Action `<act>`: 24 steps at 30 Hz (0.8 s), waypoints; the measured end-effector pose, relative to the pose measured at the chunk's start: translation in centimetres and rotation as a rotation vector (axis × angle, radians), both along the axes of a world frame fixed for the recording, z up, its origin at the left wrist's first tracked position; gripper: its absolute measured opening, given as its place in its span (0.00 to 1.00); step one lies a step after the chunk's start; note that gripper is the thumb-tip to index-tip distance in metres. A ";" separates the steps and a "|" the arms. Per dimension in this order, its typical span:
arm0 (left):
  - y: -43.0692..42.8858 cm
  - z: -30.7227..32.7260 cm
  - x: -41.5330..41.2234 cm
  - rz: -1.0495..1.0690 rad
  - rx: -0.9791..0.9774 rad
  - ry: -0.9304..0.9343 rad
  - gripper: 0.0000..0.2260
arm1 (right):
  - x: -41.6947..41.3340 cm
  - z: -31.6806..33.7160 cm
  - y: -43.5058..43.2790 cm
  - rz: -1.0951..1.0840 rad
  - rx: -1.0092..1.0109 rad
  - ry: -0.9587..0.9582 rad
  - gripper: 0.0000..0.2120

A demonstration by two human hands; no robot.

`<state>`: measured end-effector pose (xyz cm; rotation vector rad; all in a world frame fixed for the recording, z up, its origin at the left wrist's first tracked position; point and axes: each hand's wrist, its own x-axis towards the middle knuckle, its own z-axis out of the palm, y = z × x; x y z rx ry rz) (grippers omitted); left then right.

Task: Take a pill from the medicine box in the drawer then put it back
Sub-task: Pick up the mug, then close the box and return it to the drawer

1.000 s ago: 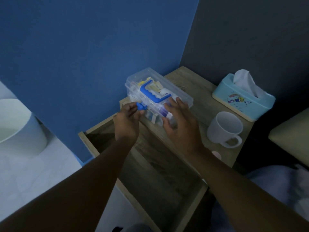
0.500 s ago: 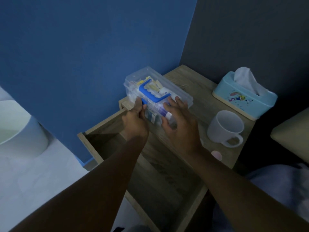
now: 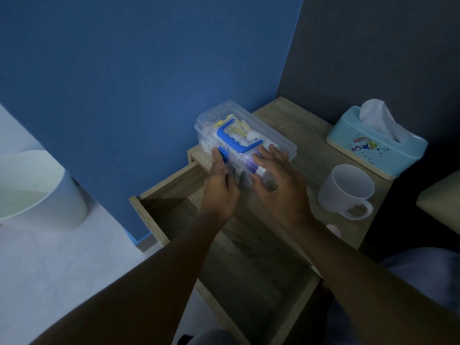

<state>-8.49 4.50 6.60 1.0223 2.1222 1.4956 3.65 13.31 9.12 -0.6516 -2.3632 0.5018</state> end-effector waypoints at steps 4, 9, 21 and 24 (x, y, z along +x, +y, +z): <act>-0.4 0.9 -1.1 0.071 0.083 -0.072 0.28 | 0.0 0.2 -0.4 0.002 -0.093 0.032 0.17; 0.1 3.8 -5.4 0.165 0.088 0.139 0.23 | -0.5 1.1 -1.7 -0.225 -0.382 0.270 0.19; 6.8 5.2 -11.6 0.185 -0.266 -0.085 0.24 | -2.6 1.1 0.2 -0.495 -0.878 0.337 0.22; 6.4 4.9 -11.7 0.214 -0.255 -0.090 0.23 | -2.9 1.6 0.1 -0.550 -0.982 0.390 0.24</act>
